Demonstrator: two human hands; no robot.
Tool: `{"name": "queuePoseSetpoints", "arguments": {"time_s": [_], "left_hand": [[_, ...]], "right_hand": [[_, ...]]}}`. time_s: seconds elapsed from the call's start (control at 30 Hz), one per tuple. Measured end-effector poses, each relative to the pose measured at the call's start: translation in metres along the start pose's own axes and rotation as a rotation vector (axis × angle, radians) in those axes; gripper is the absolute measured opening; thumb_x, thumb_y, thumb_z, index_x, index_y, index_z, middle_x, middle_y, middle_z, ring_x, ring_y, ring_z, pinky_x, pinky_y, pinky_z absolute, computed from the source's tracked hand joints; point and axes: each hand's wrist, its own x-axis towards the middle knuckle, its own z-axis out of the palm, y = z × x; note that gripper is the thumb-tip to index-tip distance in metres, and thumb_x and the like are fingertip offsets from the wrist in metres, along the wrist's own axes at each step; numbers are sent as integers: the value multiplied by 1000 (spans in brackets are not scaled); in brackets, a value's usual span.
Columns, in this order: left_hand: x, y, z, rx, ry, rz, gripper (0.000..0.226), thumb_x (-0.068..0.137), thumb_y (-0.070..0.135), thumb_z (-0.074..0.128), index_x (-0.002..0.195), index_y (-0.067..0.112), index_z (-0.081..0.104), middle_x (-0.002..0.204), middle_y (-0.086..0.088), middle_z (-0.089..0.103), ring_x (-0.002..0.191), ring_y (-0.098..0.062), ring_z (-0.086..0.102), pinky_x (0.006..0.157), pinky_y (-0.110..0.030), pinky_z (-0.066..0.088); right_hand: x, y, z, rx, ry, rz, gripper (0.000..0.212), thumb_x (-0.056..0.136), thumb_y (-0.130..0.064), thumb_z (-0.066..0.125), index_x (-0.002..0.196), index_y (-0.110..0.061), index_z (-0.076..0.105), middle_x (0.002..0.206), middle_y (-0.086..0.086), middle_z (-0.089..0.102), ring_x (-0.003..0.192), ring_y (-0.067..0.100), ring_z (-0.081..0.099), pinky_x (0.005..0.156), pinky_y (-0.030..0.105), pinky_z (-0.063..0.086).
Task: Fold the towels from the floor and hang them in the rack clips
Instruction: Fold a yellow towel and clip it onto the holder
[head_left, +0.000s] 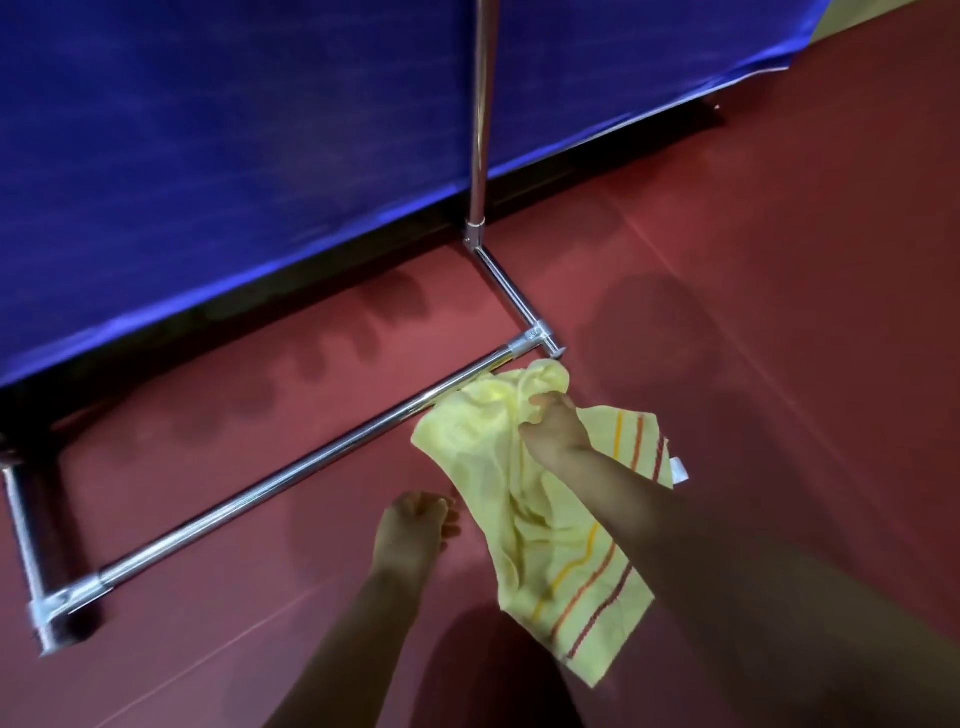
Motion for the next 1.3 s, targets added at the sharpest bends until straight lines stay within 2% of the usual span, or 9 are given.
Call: {"name": "queuePoseSetpoints", "arguments": {"time_s": [0.13, 0.37, 0.5, 0.63, 0.73, 0.87, 0.93, 1.07, 1.3], "left_hand": [[13, -11, 1, -45, -14, -36, 22, 94, 3, 42, 81, 8, 60, 80, -11, 67, 70, -20, 62, 66, -29, 50], [16, -20, -3, -96, -2, -80, 22, 94, 1, 41, 84, 5, 60, 74, -9, 63, 64, -18, 58, 62, -26, 49], [4, -3, -5, -128, 3, -28, 22, 94, 1, 40, 86, 4, 60, 74, -9, 64, 64, -19, 59, 63, -27, 48], [-17, 25, -9, -139, 4, 108, 16, 93, 2, 45, 89, 6, 59, 77, -8, 65, 66, -19, 61, 63, -24, 48], [-40, 57, -15, -107, 46, 268, 22, 90, -2, 48, 95, 17, 55, 88, -7, 61, 73, -15, 56, 57, -8, 44], [-80, 113, -27, -5, -1, 469, 56, 84, -9, 46, 129, 24, 44, 128, -6, 52, 117, -23, 51, 98, -22, 43], [-103, 142, -36, 45, -24, 573, 65, 78, -11, 48, 133, 23, 43, 132, -1, 50, 122, -17, 49, 101, -21, 42], [-164, 194, -69, 10, -111, 681, 58, 73, -23, 46, 108, 23, 56, 106, 0, 62, 88, 4, 60, 70, -11, 46], [-286, 253, -140, 198, -203, 803, 22, 78, -6, 59, 91, 12, 58, 84, -1, 63, 69, 3, 60, 69, -12, 48]], "right_hand": [[34, -4, 2, -11, -20, -26, 57, 86, -9, 44, 140, -27, 38, 157, 0, 8, 111, 23, 57, 84, 24, 41], [55, -6, 15, 242, -4, -116, 41, 85, -4, 49, 122, -20, 59, 119, -2, 51, 96, 14, 49, 77, 17, 40], [34, -20, 14, 341, 48, -182, 22, 85, -12, 55, 100, -17, 71, 112, 2, 65, 116, 20, 50, 106, 26, 36], [-9, -43, 0, 415, -17, -298, 30, 79, 2, 61, 65, -24, 59, 74, -6, 60, 81, 12, 57, 73, 17, 42], [-44, -62, -23, 373, -61, -386, 36, 77, 5, 60, 62, -27, 53, 67, -9, 53, 63, 4, 48, 59, 12, 38], [-100, -94, -59, 383, -207, -508, 35, 78, 7, 56, 66, -24, 46, 63, -3, 45, 57, 8, 42, 51, 16, 36], [-130, -114, -77, 378, -224, -579, 32, 80, 0, 55, 66, -26, 42, 61, -6, 42, 57, 7, 38, 52, 19, 32], [-197, -154, -123, 394, -211, -768, 20, 65, -12, 48, 68, -30, 39, 76, 8, 54, 74, 11, 46, 67, 27, 37], [-313, -206, -189, 313, -132, -1080, 29, 72, -16, 56, 68, -41, 41, 84, 18, 59, 87, 35, 61, 78, 47, 48]]}}
